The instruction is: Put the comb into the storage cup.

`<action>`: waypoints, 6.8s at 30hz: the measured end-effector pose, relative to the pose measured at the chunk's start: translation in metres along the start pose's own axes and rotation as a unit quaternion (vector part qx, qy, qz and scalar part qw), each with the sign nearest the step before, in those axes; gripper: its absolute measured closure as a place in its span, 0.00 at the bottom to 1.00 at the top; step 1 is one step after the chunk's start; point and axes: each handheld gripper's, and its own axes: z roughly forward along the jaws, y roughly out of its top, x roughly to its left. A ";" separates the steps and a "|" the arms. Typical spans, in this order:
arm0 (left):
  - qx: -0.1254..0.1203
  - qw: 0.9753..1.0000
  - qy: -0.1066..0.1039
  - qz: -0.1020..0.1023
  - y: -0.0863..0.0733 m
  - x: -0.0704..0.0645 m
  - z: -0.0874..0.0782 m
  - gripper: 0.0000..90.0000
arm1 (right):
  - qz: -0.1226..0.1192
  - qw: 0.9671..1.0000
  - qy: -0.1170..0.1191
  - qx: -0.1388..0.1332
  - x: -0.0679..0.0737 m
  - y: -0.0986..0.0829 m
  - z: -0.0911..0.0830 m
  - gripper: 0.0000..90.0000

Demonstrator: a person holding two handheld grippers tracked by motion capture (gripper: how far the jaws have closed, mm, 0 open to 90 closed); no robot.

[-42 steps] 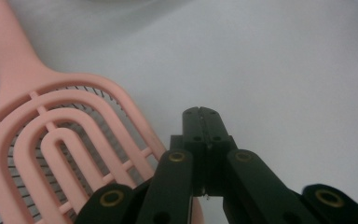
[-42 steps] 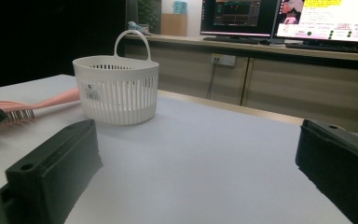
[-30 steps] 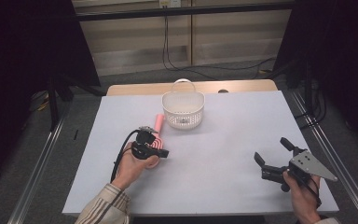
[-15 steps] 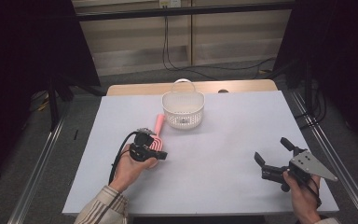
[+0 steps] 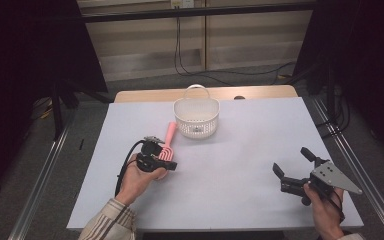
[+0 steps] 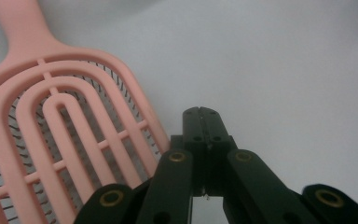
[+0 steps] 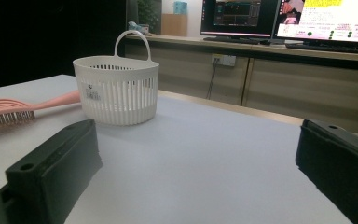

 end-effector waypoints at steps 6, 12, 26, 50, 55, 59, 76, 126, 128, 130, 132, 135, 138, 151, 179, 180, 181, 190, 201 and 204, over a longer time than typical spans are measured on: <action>-0.003 1.000 0.005 -0.003 0.000 0.001 -0.002 1.00 | 0.000 1.000 0.000 0.000 0.000 0.000 0.000 0.00; 0.002 1.000 0.013 0.002 0.001 0.001 -0.002 1.00 | 0.000 1.000 0.000 0.000 0.000 0.000 0.000 0.00; -0.004 0.999 0.036 -0.004 0.003 0.005 -0.009 1.00 | 0.000 1.000 0.001 0.001 0.000 0.000 0.000 0.00; -0.022 1.000 -0.005 -0.013 0.003 0.010 -0.010 0.99 | -0.001 1.000 0.001 0.001 0.000 0.000 0.000 0.00; -0.039 0.999 -0.009 -0.009 0.003 0.009 -0.014 0.99 | 0.000 1.000 0.002 0.001 0.000 0.000 0.001 0.00; -0.050 0.999 -0.009 -0.013 0.004 0.010 -0.017 0.94 | 0.000 1.000 0.002 0.001 0.000 0.000 0.001 0.00; -0.085 0.996 0.011 -0.011 0.003 0.018 -0.034 0.65 | -0.001 1.000 0.002 0.001 0.000 0.000 0.001 0.00; -0.021 0.993 0.104 -0.048 0.016 0.044 -0.041 0.06 | -0.002 1.000 0.003 0.003 0.000 -0.001 0.001 0.00; -0.013 0.993 0.111 -0.041 0.020 0.043 -0.039 0.06 | -0.002 1.000 0.003 0.003 0.000 -0.001 0.001 0.00; -0.009 0.994 0.103 -0.033 0.023 0.043 -0.038 0.06 | -0.002 1.000 0.004 0.004 0.000 -0.001 0.001 0.00; 0.000 0.994 0.104 -0.023 0.027 0.042 -0.034 0.06 | -0.002 1.000 0.003 0.005 0.000 -0.001 0.001 0.00; 0.010 0.995 0.100 -0.023 0.031 0.042 -0.028 0.06 | -0.003 1.000 0.003 0.008 0.000 -0.001 0.001 0.00; 0.027 0.995 0.098 -0.022 0.033 0.044 -0.021 0.06 | -0.003 1.000 0.003 0.008 0.000 -0.001 0.001 0.00; 0.036 0.993 0.110 -0.026 0.034 0.040 -0.010 0.06 | -0.006 1.000 0.004 0.008 0.000 -0.001 0.001 0.00; 0.084 0.987 0.133 -0.038 0.033 0.035 0.020 0.15 | -0.007 1.000 0.010 0.010 0.000 -0.002 0.001 0.00; 0.084 0.987 0.134 -0.039 0.033 0.035 0.020 0.15 | -0.008 1.000 0.011 0.010 0.000 -0.002 0.002 0.00; 0.084 0.987 0.134 -0.041 0.033 0.035 0.020 0.15 | -0.008 1.000 0.011 0.010 0.000 -0.002 0.002 0.00; 0.084 0.982 0.160 -0.044 0.035 0.030 0.026 0.13 | -0.009 1.000 0.011 0.011 0.000 -0.002 0.002 0.00; 0.096 0.982 0.160 -0.038 0.033 0.031 0.030 0.12 | -0.009 1.000 0.012 0.010 0.000 -0.002 0.001 0.00; 0.101 0.981 0.161 -0.035 0.033 0.030 0.029 0.16 | -0.010 1.000 0.012 0.010 0.000 -0.002 0.001 0.00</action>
